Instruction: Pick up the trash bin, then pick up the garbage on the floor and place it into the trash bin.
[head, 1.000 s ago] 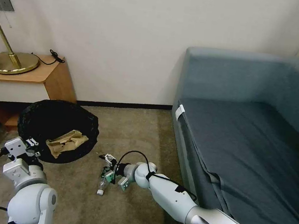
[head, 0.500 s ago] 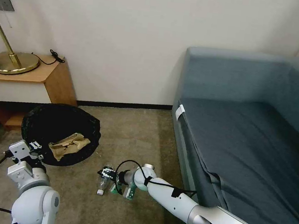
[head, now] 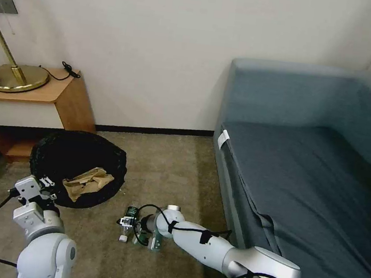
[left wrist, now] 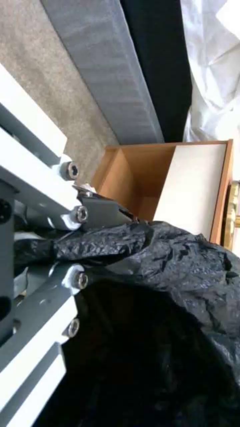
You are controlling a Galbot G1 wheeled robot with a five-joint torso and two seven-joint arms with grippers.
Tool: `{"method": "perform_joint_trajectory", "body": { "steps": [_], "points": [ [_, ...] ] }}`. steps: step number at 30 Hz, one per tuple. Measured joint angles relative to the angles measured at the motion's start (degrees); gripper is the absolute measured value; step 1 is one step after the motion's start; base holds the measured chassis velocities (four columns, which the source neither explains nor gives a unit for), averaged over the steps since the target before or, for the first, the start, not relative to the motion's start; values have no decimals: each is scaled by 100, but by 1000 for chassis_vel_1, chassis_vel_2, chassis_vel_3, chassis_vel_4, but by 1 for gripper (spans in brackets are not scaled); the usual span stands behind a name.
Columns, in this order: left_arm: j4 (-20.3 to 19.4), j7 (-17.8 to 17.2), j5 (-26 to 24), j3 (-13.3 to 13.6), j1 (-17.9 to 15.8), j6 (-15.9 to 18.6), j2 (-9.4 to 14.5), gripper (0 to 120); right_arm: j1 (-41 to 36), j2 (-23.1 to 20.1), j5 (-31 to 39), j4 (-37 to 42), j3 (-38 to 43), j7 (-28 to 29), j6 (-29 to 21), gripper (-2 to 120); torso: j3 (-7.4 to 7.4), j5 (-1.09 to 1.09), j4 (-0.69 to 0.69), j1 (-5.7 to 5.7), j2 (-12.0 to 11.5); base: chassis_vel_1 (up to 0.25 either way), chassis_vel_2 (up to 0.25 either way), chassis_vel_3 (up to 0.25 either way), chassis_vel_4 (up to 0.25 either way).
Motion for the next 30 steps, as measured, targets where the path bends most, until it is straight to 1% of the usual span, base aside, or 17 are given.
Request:
{"method": "perform_joint_trajectory", "body": {
  "steps": [13,30],
  "points": [
    [-25,-12,93,32,35,-35,0,4,44,63,-5,-288,-311,-26,-233,100,0,1,0,0,0,0,0,0,0],
    [13,-17,116,62,39,-56,0,4,83,67,58,-462,-364,76,-395,100,-1,1,1,0,0,0,0,0,0]
  ]
}}
